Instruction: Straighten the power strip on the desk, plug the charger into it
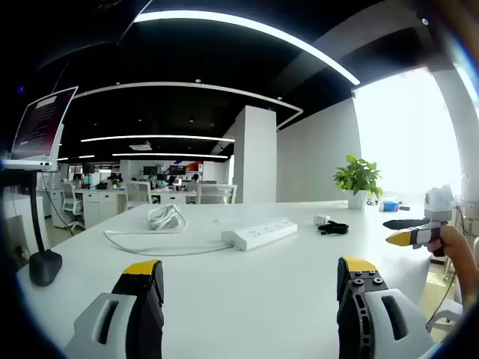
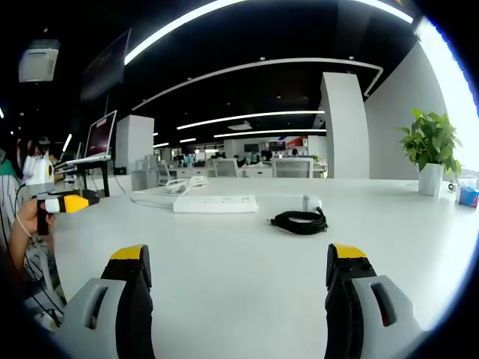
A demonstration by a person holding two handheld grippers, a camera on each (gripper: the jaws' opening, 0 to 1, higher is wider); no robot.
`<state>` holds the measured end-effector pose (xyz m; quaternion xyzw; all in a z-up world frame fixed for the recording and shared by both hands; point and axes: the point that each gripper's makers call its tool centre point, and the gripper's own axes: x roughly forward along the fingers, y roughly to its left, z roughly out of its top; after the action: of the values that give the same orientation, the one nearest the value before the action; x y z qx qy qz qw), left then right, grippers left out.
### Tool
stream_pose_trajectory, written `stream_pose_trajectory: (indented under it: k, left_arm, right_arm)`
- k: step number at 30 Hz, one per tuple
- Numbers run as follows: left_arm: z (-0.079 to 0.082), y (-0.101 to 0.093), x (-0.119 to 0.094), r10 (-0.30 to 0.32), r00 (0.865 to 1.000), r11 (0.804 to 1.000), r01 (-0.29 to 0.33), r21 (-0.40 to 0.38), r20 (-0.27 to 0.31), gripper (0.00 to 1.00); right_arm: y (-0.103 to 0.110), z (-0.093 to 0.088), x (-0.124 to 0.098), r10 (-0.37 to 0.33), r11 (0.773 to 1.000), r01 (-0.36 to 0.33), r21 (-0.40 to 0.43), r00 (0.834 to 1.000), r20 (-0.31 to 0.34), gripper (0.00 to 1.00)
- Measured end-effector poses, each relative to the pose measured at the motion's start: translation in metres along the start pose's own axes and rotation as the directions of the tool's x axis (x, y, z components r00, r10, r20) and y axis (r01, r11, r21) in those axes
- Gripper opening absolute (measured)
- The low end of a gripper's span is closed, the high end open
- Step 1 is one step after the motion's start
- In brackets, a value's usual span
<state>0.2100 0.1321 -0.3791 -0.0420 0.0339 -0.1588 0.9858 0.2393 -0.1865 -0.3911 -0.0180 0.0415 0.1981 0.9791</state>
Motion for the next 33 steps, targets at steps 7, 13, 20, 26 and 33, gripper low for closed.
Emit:
stream_pose_trajectory:
  k: [7,13,20,26,33]
  left_arm:
    - [0.0007,-0.0009,0.0001,-0.002,1.000,1.000,0.002,-0.001,0.000,0.99]
    - [0.0002,-0.0022,0.0004,-0.004,1.000,1.000,0.004,-0.001,-0.001,0.99]
    - [0.0003,-0.0030,0.0021,-0.005,1.000,1.000,0.005,-0.007,-0.001,0.98]
    - [-0.0019,-0.0050,0.0032,-0.009,1.000,1.000,0.009,-0.012,-0.011,0.98]
    - [-0.0019,-0.0074,0.0044,-0.016,1.000,1.000,0.016,-0.015,-0.013,0.98]
  right_arm:
    - [0.0006,0.0013,-0.0006,0.003,1.000,-0.003,-0.003,1.000,0.001,0.96]
    - [0.0006,0.0005,-0.0010,0.006,1.000,-0.006,-0.002,1.000,-0.003,0.96]
    - [0.0000,0.0025,0.0003,0.008,1.000,-0.008,-0.004,1.000,0.000,0.95]
    - [-0.0001,0.0052,0.0019,0.013,1.000,-0.013,-0.006,1.000,0.006,0.95]
    - [-0.0004,0.0058,0.0025,0.015,1.000,-0.014,-0.007,1.000,0.004,0.95]
